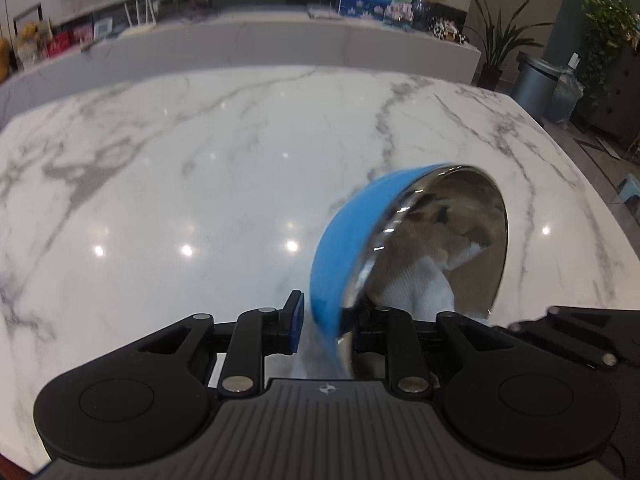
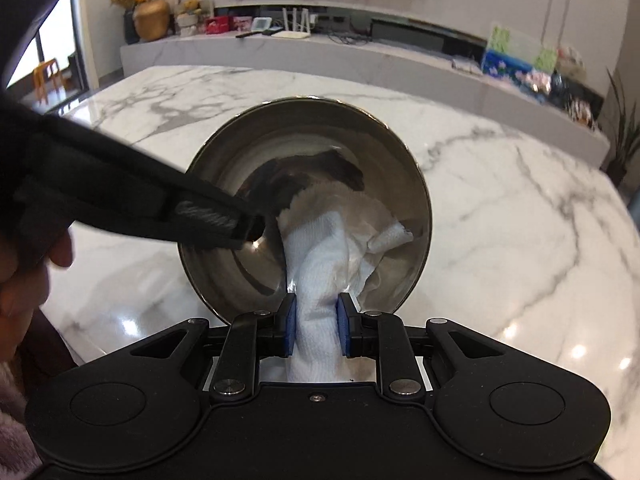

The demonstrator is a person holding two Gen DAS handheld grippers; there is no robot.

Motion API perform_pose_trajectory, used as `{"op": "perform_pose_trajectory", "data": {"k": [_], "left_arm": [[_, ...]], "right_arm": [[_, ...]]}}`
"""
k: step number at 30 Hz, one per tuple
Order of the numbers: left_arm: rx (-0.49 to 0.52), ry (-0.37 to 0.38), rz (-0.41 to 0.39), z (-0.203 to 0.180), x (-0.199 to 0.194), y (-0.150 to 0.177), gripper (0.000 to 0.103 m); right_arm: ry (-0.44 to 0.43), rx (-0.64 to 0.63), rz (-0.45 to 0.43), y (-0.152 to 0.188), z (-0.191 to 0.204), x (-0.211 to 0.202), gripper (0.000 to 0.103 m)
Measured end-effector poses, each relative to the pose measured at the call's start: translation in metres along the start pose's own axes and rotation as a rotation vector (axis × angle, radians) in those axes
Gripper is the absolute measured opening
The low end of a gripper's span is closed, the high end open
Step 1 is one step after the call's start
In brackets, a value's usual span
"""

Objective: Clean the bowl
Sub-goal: 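Grip the blue bowl rim with the left tool and tilt it toward the cloth, then wipe the bowl interior with the cloth in the right tool while the left tool holds the bowl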

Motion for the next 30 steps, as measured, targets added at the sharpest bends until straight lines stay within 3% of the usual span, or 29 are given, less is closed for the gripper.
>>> {"op": "perform_pose_trajectory", "data": {"k": [6,9,14,25,30], "left_arm": [[0.010,0.027,0.050,-0.005,0.002,0.010,0.025],[0.009,0.045,0.061,-0.005,0.004,0.010,0.017],[0.014,0.046,0.071,-0.006,0.006,0.008,0.017],[-0.030,0.054,0.123,0.004,0.011,-0.005,0.016],[-0.028,0.052,0.123,0.004,0.013,-0.008,0.016]], "right_arm": [[-0.010,0.049,0.000,0.002,-0.005,0.002,0.019],[-0.023,0.066,-0.007,0.003,-0.007,0.003,0.019],[-0.085,0.108,-0.007,0.002,-0.008,0.004,0.019],[-0.054,0.043,-0.094,-0.012,-0.007,-0.005,0.022],[-0.074,0.009,-0.068,-0.015,-0.002,0.006,0.024]]}}
Point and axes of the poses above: each gripper's, at about its wrist camera, not at the fingertips, and x roughly the way its jaws point, z to its left, y to its underside, the point moved 2 cm from there along x, roughly the way its jaws point, and after that the axes turned 5 degrees about -z, right-handed, at the moved point
